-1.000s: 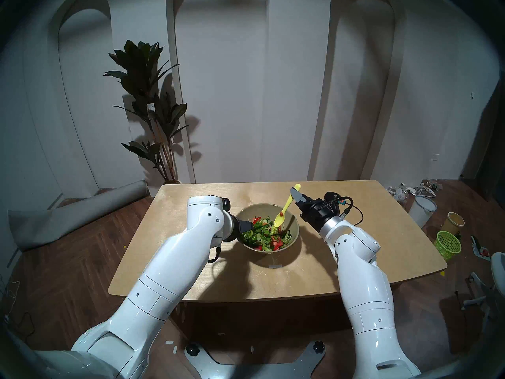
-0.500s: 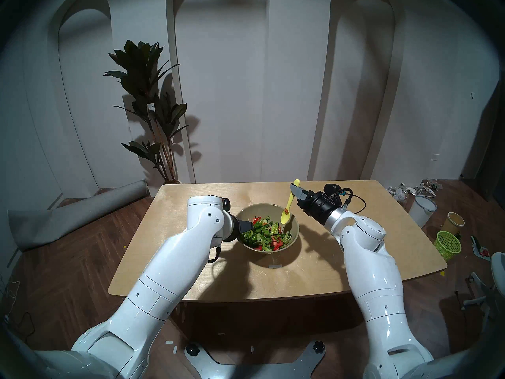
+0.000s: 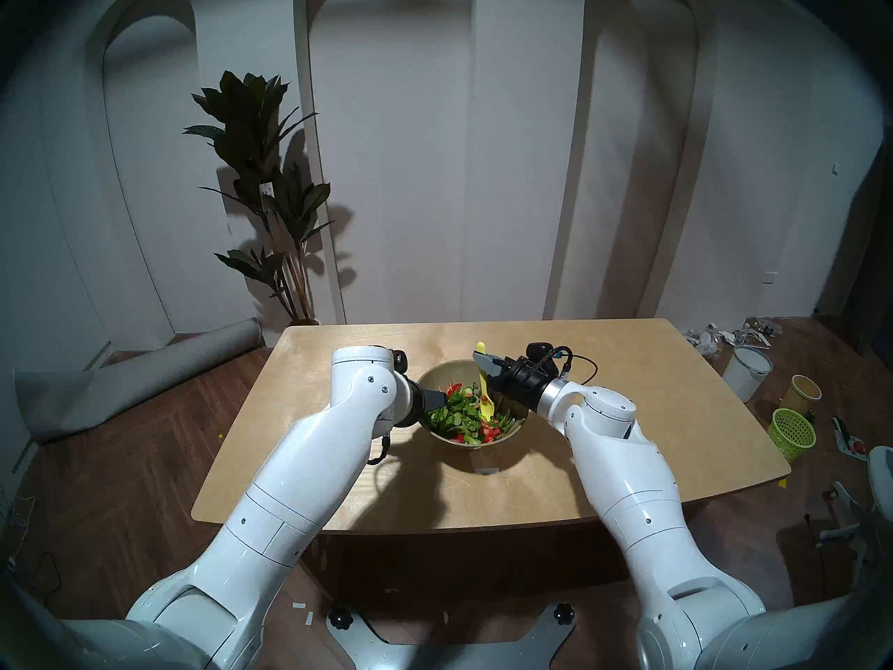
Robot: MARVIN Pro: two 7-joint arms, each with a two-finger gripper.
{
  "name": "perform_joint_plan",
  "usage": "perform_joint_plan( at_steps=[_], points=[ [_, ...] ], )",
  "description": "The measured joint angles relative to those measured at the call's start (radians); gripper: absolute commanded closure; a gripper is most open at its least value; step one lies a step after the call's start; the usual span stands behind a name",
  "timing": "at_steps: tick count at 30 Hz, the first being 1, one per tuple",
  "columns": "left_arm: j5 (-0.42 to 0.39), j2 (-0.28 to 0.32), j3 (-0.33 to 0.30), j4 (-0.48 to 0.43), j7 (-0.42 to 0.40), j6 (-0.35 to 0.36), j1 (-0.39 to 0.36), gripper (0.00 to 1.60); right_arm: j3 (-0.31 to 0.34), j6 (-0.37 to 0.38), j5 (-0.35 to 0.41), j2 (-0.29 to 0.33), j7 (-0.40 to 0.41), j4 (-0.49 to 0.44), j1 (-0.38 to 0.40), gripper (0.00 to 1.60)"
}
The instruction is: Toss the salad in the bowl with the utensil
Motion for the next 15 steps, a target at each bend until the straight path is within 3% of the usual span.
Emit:
perform_joint_plan(
  at_steps=[15],
  points=[
    [0.000,0.000,0.000,0.000,0.000,0.000,0.000,1.60,0.050,0.073,0.124,-0.098,-0.021,-0.019,-0.002,1.60]
  ],
)
